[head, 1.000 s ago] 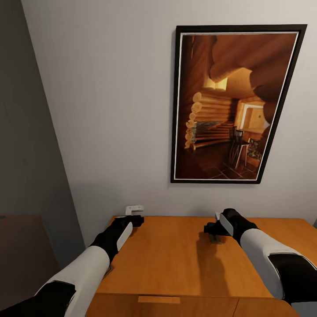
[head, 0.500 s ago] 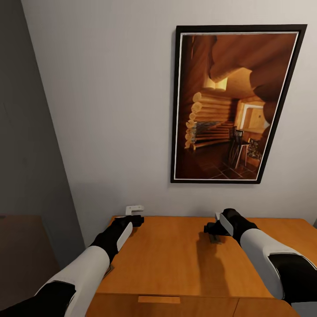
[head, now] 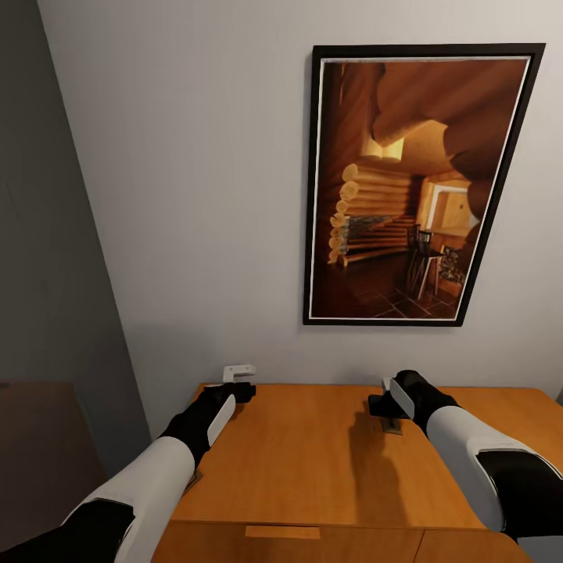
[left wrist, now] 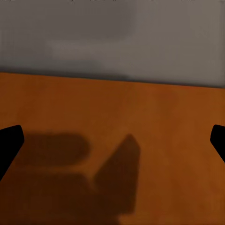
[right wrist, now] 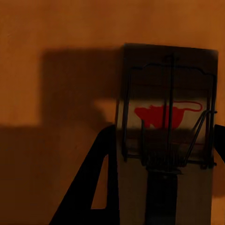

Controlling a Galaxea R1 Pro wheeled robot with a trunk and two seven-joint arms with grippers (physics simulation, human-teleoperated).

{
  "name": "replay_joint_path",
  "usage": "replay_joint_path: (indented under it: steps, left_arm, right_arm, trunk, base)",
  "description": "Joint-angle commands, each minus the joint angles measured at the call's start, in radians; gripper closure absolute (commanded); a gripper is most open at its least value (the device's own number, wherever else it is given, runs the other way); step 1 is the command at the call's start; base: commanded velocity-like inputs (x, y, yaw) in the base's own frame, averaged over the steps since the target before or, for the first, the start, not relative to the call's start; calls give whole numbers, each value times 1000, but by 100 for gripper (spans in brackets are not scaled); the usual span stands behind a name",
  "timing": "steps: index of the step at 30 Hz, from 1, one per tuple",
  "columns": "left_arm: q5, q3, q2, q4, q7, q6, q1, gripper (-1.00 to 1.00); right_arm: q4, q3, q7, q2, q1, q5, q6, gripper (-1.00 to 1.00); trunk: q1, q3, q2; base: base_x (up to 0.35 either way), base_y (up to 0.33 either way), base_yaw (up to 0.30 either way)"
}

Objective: Take the four mousetraps from the cabinet in the bathroom and place them on the bathroom floor. Make sure all four end up on the same floor surface, and ensure that at least two of them are either under or directly next to the same bathroom sink.

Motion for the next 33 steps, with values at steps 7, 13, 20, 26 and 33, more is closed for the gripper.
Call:
replay_joint_path:
  steps: [7, 13, 20, 26, 33]
  left_arm:
    - [11, -4, 0, -1, 9, 4, -1, -100]
    - [11, -4, 0, -1, 8, 4, -1, -100]
    - [11, -4, 0, -2, 8, 4, -1, -100]
    - [11, -4, 0, -1, 7, 4, -1, -100]
    - [11, -4, 0, -1, 7, -3, -1, -100]
  right_arm:
    - [8, 4, -4, 0, 1, -15, 5, 100]
    - [8, 4, -5, 0, 1, -15, 4, 100]
    - [8, 4, -4, 0, 1, -15, 5, 100]
    - [8, 4, -4, 0, 1, -15, 5, 100]
    - [8, 4, -3, 1, 1, -15, 5, 100]
  trunk:
    - [0, -2, -1]
    - [0, -2, -1]
    - [0, -2, -1]
    - [0, -2, -1]
    - [-11, 8, 20]
  base:
    - [0, 0, 0]
    - [0, 0, 0]
    - [0, 0, 0]
    - [0, 0, 0]
    - [0, 0, 0]
